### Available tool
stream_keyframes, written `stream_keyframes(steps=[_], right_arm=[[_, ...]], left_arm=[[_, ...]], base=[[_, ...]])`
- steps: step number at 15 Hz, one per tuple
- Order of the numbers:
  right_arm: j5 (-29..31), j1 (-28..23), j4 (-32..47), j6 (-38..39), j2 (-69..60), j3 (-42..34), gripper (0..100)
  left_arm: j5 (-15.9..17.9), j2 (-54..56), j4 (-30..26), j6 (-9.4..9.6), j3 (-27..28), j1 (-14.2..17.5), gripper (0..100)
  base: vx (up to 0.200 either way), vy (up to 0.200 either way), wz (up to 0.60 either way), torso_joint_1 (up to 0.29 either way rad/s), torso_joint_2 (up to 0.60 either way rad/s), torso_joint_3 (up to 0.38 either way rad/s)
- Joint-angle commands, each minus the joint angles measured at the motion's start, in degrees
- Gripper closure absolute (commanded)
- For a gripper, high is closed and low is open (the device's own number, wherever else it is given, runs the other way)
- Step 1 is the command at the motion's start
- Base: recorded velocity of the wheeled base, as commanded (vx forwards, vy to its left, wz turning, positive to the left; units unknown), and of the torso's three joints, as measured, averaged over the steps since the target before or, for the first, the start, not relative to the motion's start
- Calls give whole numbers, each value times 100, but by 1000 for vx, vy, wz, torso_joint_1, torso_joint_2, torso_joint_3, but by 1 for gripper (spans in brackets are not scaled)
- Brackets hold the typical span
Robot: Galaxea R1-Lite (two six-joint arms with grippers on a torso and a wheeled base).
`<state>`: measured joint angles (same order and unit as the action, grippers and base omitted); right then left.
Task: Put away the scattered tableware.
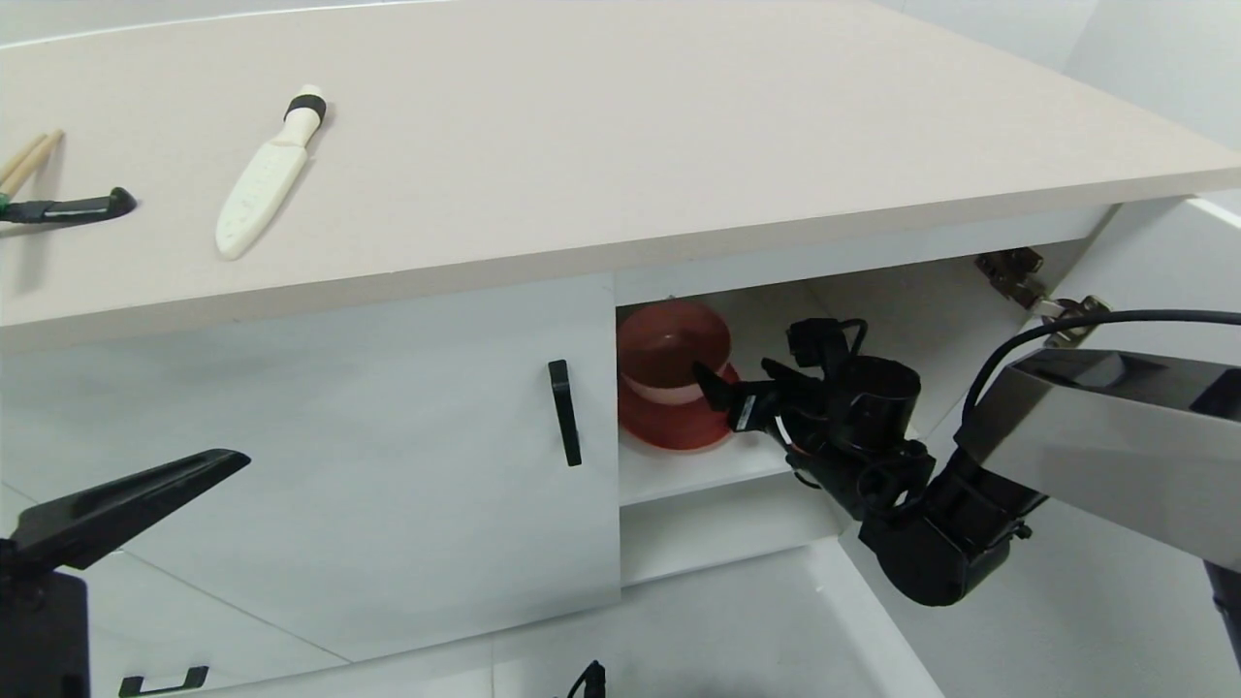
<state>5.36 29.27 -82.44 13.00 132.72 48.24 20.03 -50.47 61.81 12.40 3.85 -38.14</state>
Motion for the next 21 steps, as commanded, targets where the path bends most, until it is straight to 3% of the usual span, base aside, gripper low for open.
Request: stream_keyframes(steps=[1,3,7,8,9,11,21], right_arm=[[0,132,-167,-104,-71,-95,0],[9,272,-413,-421,-176,-377,0],[105,747,-756,-535,-897,-1906,0],[193,826,-756,-535,-1002,-2020,0],[641,1204,-756,-535,-1477,-2512,0],[817,1529,-756,-570,-1996,-3110,0],[826,1485,-756,-1053,-3657,-4639,0]], left_arm=[[1,-24,7,-1,1,0,0],[1,-16,16,8,1,0,0],[1,-24,-2,8,-7,9,0],[1,-24,-2,8,-16,0,0],[1,-24,-2,8,-16,0,0],[1,-16,-2,17,-34,0,0],[1,-60,-11,8,-42,9,0]], base=[[0,0,0,0,0,0],[0,0,0,0,0,0],[0,0,0,0,0,0],[0,0,0,0,0,0],[0,0,0,0,0,0],[0,0,0,0,0,0],[0,0,0,0,0,0]])
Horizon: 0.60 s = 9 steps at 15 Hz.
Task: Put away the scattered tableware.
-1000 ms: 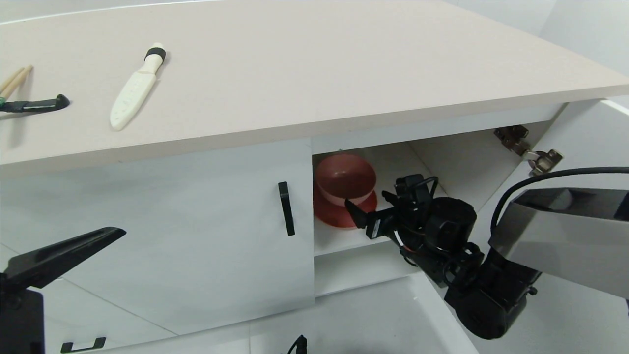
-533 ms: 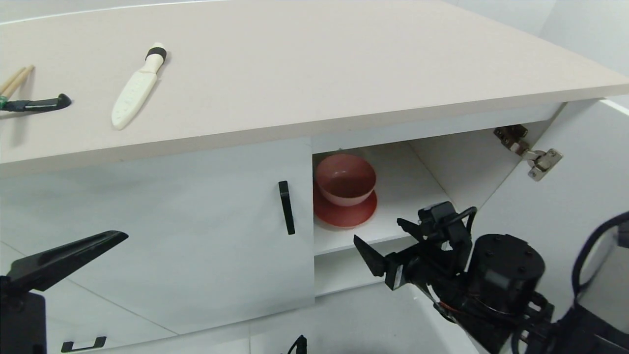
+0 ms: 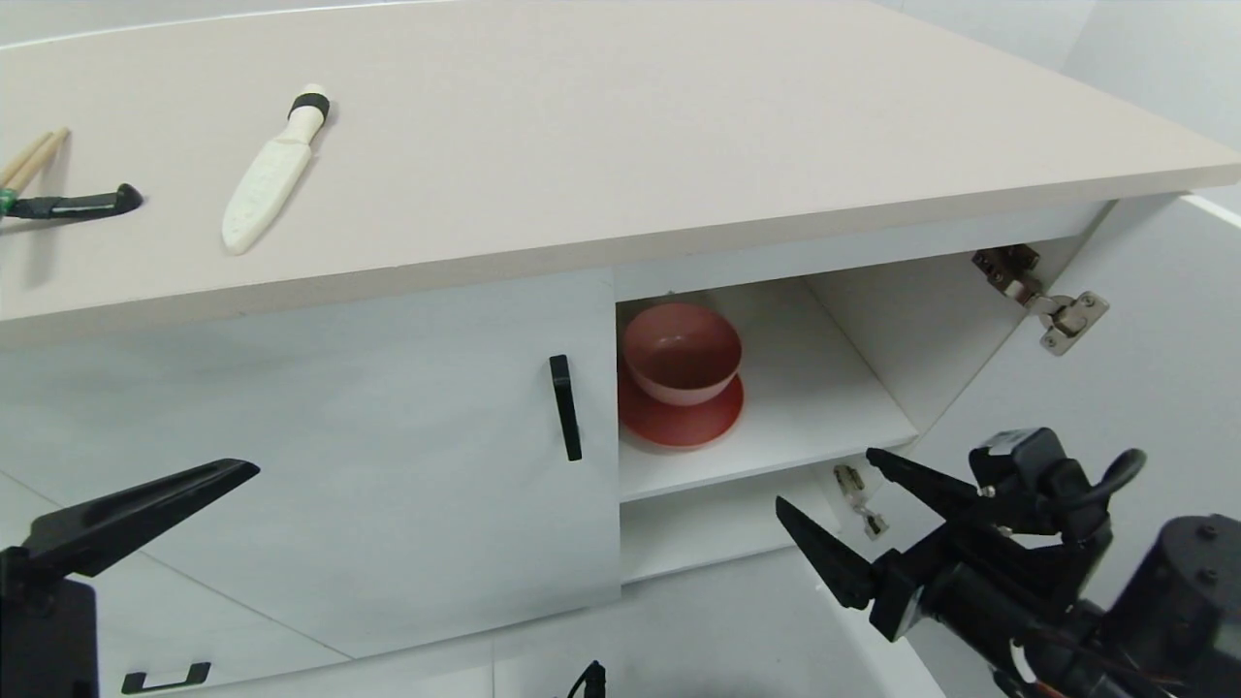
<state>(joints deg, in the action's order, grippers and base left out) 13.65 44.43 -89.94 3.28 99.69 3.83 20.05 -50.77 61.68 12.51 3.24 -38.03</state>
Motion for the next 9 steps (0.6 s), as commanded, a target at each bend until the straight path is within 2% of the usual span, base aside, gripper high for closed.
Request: stream_keyframes(steps=[1,5,9], right_arm=[[6,-110,-6,-196,-504,-312,0],[41,-611,-6,-205,-873,-383,0],[129,-849,-6,-152,-1128,-383,0]], left_arm=[[-1,-29,1,-11,19,42,0],[-10,-73,1,-20,45,112,0],[-10,-108,-60,-11,10,112,0]], base=[[0,0,0,0,0,0],[0,0,0,0,0,0],[-200,0,0,7,7,2]])
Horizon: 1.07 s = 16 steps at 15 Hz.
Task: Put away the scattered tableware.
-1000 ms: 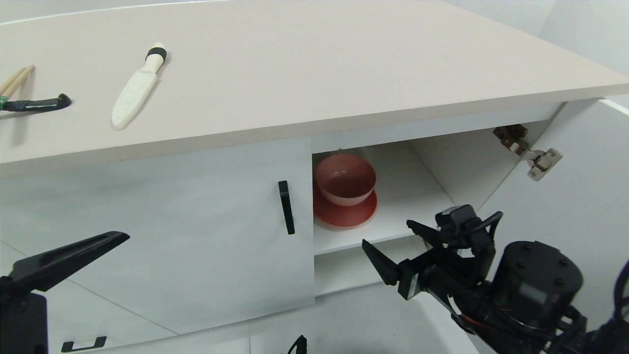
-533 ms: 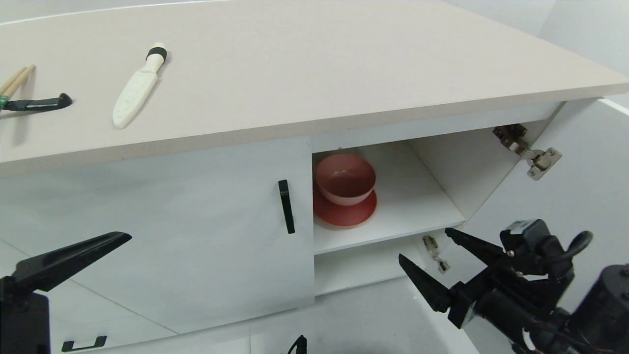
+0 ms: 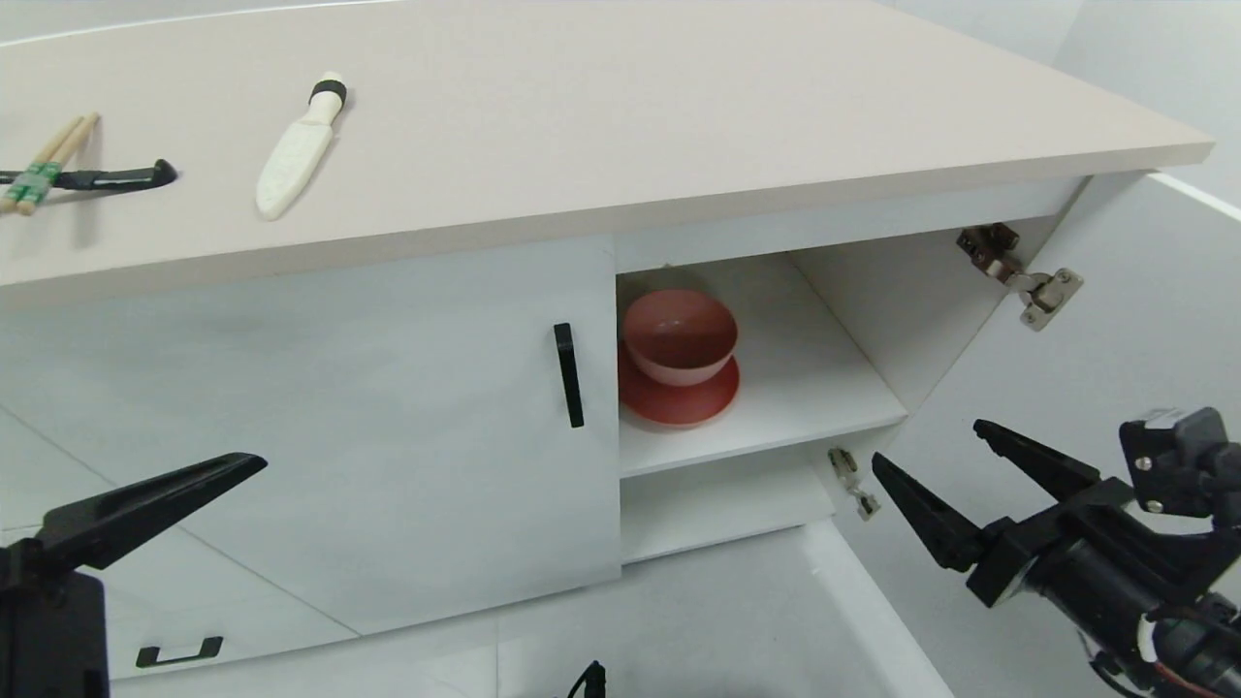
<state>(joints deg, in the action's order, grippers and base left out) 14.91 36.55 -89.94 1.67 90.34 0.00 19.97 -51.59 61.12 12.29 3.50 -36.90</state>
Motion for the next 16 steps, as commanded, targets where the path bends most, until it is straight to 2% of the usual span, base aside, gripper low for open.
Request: stream_keyframes(steps=[1,2,6,9,11,12,14,15,16], right_arm=[[3,-69,-6,9,-298,0,0],[3,-69,-6,9,-377,0,0],[153,-78,-6,9,-483,0,0],[161,-148,-6,-9,-869,0,0],[153,-438,302,-9,-1441,0,0],[153,-605,680,0,-1810,0,0],[144,-974,1761,-18,-2873,9,0],[153,-983,2622,-70,-3770,9,0],[144,-974,3088,-132,-4227,9,0]], left_arm=[[-2,-9,-65,2,-25,-1,0],[7,9,-83,2,-33,-1,0],[-2,17,-83,54,-25,-1,0],[-10,88,-74,46,-7,87,0],[-19,518,-74,-60,10,394,0],[-46,861,-136,-174,-33,614,0],[-46,1538,-672,-315,-51,1194,0],[-46,2100,-1296,-324,-42,1677,0],[-37,2417,-1656,-315,-51,1871,0]], base=[[-200,0,0,-2,-2,12],[-200,0,0,7,2,-2],[0,0,0,0,0,0],[-200,-200,0,4,1,1],[-200,-200,0,7,7,0],[0,0,0,0,0,0],[0,0,0,0,0,0],[0,0,0,0,0,0],[0,0,0,0,0,0]])
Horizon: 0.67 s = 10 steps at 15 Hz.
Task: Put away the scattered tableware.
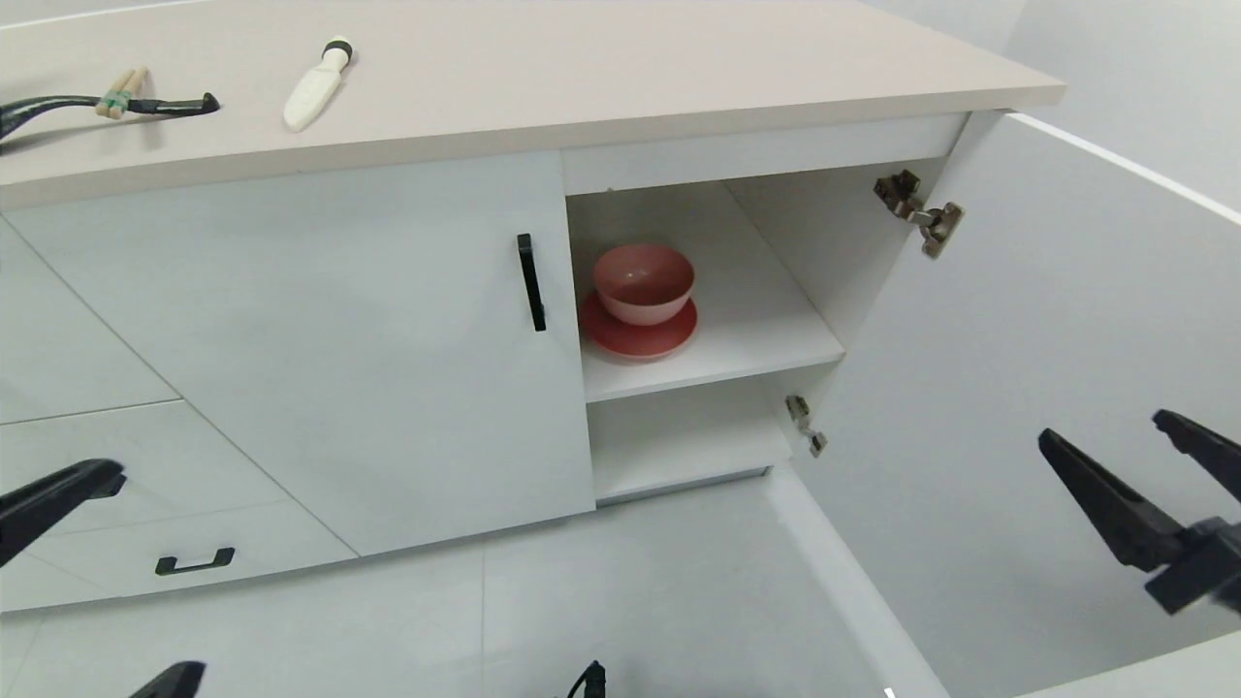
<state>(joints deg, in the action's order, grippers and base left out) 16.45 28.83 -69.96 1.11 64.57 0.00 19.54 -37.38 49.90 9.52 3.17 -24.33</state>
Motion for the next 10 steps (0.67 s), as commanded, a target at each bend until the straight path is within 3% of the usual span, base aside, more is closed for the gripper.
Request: stream_keyframes(steps=[1,2,4,5,6,7,8,9,10], right_arm=[[-1,-211,1679,-287,-2309,9,0],[-1,-238,2391,-542,-3153,35,0],[-1,-659,3226,-893,-4225,79,0],[-27,-1292,3489,-796,-4831,290,0],[-27,-1433,3533,-717,-4998,316,0],[-10,-2022,3850,-647,-5561,360,0],[-10,-2022,3850,-647,-5561,360,0],[-98,-2742,4324,-568,-6000,396,0],[-335,-2769,4368,-462,-6062,369,0]], left_arm=[[6,1452,-1078,-3,-18,860,0],[6,2120,-1773,-20,26,1194,0],[-47,2701,-2379,-38,140,1695,0],[-73,2753,-2423,-267,105,1985,0],[-73,2753,-2432,-407,105,2073,0],[-65,2771,-2423,-750,122,2337,0],[-65,2771,-2423,-750,122,2337,0],[-65,3210,-2511,-899,52,2512,0],[-56,3421,-2687,-935,-36,2521,0]], base=[[0,0,0,0,0,0],[0,0,0,0,0,0],[0,0,0,0,0,0],[0,0,0,0,0,0],[0,0,0,0,0,0],[0,0,0,0,0,0],[0,0,0,0,0,0],[0,0,0,0,0,0],[0,0,0,0,0,0]])
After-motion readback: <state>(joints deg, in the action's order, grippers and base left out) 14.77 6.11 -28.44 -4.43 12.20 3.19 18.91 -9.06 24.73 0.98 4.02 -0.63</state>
